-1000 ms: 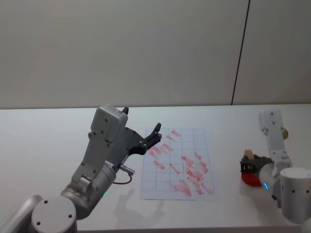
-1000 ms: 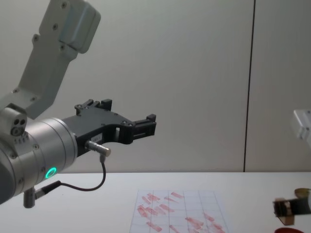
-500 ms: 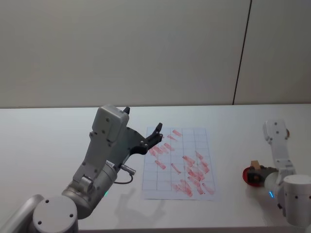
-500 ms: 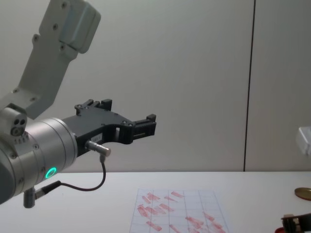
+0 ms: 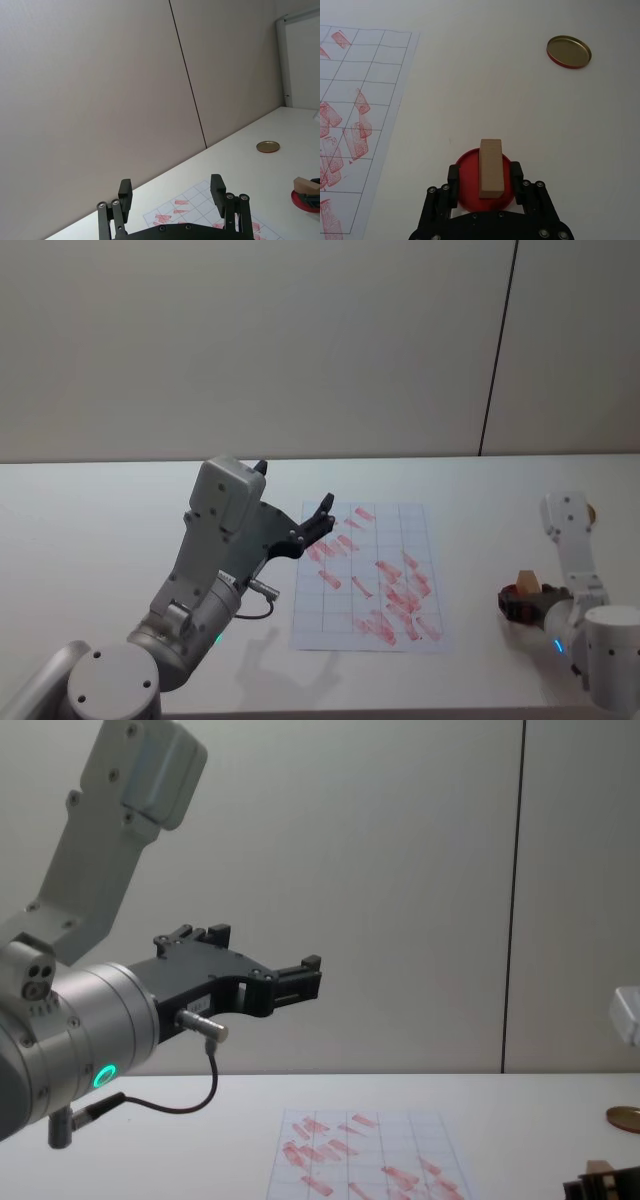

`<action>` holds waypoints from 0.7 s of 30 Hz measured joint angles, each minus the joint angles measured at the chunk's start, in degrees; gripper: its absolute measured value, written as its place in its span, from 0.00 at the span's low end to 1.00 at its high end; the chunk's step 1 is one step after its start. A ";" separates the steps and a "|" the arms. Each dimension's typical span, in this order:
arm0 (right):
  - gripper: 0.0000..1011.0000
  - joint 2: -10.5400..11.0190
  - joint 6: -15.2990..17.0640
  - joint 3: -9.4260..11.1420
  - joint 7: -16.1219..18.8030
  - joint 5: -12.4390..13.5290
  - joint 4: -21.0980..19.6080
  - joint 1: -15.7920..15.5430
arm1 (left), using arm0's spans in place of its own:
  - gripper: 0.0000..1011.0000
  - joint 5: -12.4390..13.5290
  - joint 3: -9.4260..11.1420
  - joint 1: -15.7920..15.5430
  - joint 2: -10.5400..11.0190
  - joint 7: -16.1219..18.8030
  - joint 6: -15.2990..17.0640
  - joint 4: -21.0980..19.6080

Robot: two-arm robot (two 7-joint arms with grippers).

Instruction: Use the one hand to pick up the stamp and affix it onto the A4 paper.

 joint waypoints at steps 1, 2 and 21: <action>0.58 0.00 0.00 0.00 0.00 0.00 0.00 0.00 | 0.98 0.00 0.00 0.00 0.00 0.00 0.00 0.00; 0.62 0.01 -0.07 0.00 0.08 -0.05 -0.25 -0.12 | 0.98 0.00 0.00 0.00 0.00 0.00 0.00 0.00; 0.99 0.92 -1.57 0.39 0.67 -0.24 -11.36 -4.55 | 0.98 0.00 0.00 0.00 0.00 0.00 0.00 0.00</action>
